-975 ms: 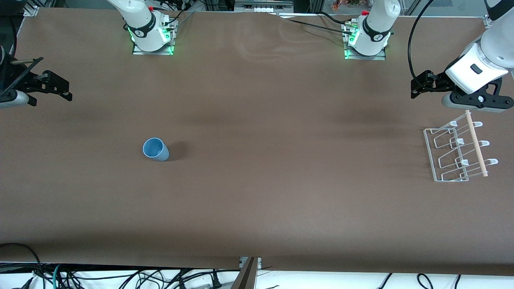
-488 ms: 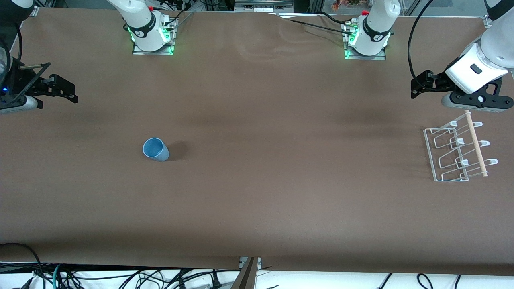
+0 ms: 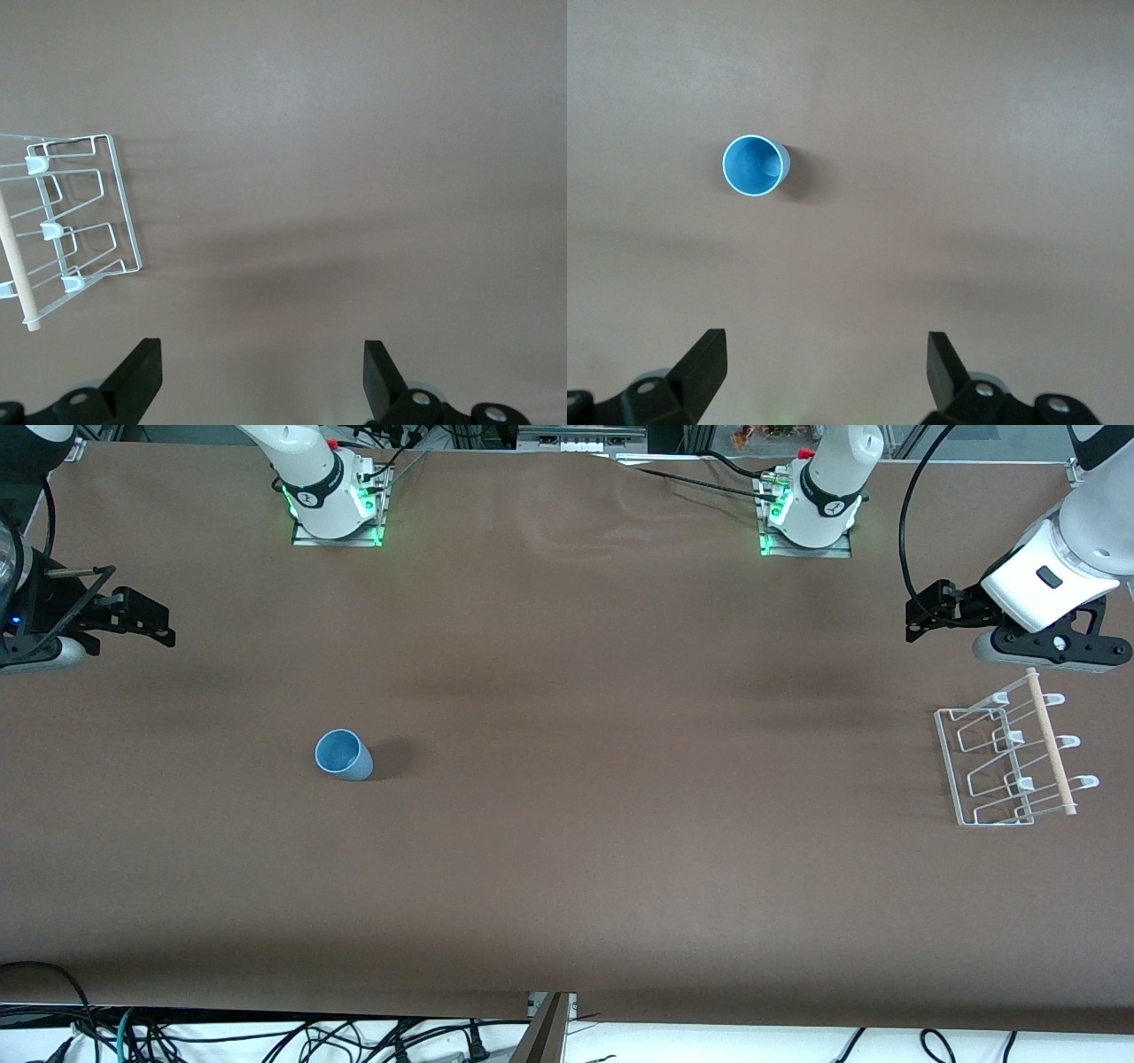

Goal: Transfer cup to left arm and place on rack
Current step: 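Reach the right gripper down to the blue cup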

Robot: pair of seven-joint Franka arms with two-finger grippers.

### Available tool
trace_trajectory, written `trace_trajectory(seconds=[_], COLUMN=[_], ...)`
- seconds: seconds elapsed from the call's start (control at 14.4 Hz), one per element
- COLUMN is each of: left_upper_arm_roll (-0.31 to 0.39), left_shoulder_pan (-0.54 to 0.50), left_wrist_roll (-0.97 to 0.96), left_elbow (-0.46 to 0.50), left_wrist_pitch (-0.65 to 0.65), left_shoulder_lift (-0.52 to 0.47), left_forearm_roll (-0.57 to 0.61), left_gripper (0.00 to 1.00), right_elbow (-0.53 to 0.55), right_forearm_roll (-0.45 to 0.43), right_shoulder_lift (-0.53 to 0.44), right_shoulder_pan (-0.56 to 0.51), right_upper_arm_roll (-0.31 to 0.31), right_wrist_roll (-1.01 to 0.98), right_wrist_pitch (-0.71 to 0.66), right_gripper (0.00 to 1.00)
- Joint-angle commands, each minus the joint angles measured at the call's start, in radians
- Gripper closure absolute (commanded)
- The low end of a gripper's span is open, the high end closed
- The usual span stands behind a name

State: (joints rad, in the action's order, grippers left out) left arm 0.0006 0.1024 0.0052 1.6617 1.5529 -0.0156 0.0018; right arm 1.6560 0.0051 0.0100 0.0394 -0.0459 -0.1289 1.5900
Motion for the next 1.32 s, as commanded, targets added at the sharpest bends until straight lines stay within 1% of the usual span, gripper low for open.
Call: trace_trajectory(seconds=[0.0, 0.21, 0.42, 0.56, 0.7, 0.77, 0.84, 0.98, 1.05, 1.25], left_upper_arm_roll=[-0.001, -0.001, -0.001, -0.001, -0.001, -0.001, -0.001, -0.001, -0.001, -0.001], left_shoulder_pan=[0.002, 0.002, 0.002, 0.003, 0.002, 0.002, 0.002, 0.002, 0.002, 0.002], left_wrist_roll=[0.019, 0.019, 0.019, 0.019, 0.019, 0.019, 0.019, 0.019, 0.019, 0.019], left_elbow=[-0.033, -0.033, -0.033, -0.033, -0.033, -0.033, -0.033, -0.033, -0.033, -0.033], left_wrist_pitch=[-0.023, -0.023, -0.025, -0.025, -0.023, -0.025, -0.025, -0.025, -0.025, -0.025], left_shoulder_lift=[0.014, 0.014, 0.014, 0.014, 0.014, 0.014, 0.014, 0.014, 0.014, 0.014], left_forearm_roll=[0.015, 0.015, 0.015, 0.015, 0.015, 0.015, 0.015, 0.015, 0.015, 0.015], left_gripper=[0.0, 0.0, 0.0, 0.0, 0.0, 0.0, 0.0, 0.0, 0.0, 0.0], right_elbow=[-0.027, -0.019, -0.019, -0.019, -0.016, 0.0, 0.037, 0.147, 0.175, 0.176], right_forearm_roll=[0.006, 0.01, -0.007, -0.004, 0.01, 0.016, 0.036, 0.041, 0.042, 0.061], right_shoulder_lift=[0.005, 0.01, 0.065, 0.097, 0.145, 0.168, 0.183, 0.203, 0.215, 0.289], right_shoulder_pan=[0.014, 0.026, 0.068, 0.08, 0.086, 0.085, 0.086, 0.097, 0.099, 0.103], right_upper_arm_roll=[-0.002, -0.002, -0.002, -0.002, -0.002, -0.002, -0.002, -0.002, -0.002, 0.0], right_wrist_roll=[0.06, 0.049, 0.051, 0.063, 0.078, 0.08, 0.08, 0.08, 0.078, 0.081], right_wrist_pitch=[-0.027, -0.035, -0.018, 0.045, 0.077, 0.105, 0.167, 0.34, 0.384, 0.406], right_gripper=[0.0, 0.0, 0.0, 0.0, 0.0, 0.0, 0.0, 0.0, 0.0, 0.0])
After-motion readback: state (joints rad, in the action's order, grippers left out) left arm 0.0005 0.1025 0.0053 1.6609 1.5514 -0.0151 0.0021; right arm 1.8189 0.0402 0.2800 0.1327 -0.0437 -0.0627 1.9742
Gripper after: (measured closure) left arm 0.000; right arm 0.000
